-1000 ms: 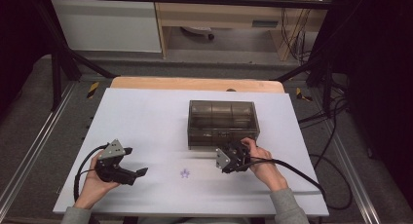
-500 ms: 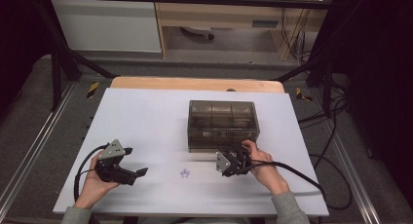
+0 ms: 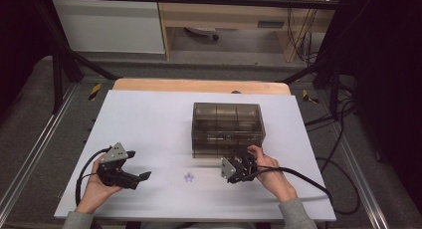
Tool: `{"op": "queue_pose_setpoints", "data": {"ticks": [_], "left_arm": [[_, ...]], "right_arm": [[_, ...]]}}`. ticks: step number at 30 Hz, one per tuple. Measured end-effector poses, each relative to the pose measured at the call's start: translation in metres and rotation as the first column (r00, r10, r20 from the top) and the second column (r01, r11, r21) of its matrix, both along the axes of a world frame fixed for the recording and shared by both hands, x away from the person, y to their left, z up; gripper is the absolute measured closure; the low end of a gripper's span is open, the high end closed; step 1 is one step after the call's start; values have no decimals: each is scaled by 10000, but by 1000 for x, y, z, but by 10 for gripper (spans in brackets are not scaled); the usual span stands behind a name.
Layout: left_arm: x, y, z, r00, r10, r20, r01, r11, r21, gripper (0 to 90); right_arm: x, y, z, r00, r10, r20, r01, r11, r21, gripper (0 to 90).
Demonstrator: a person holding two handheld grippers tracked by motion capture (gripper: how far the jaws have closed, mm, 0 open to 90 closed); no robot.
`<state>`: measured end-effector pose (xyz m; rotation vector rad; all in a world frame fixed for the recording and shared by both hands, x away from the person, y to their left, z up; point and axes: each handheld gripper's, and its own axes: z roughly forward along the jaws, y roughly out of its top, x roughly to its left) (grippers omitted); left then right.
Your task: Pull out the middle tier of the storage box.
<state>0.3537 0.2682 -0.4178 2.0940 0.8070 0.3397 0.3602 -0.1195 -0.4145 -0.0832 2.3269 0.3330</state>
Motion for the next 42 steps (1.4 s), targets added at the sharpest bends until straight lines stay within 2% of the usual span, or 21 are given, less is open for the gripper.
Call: {"op": "queue_pose_setpoints", "data": {"ticks": [34, 42], "left_arm": [[0, -1, 0, 10000, -38, 0, 38, 10000, 29, 28], [0, -1, 0, 10000, -35, -2, 35, 10000, 24, 28]], "right_arm": [[-18, -2, 3, 9996, 221, -181, -222, 9997, -46, 694], [-23, -1, 2, 9996, 115, -250, -114, 9999, 29, 694]]}}
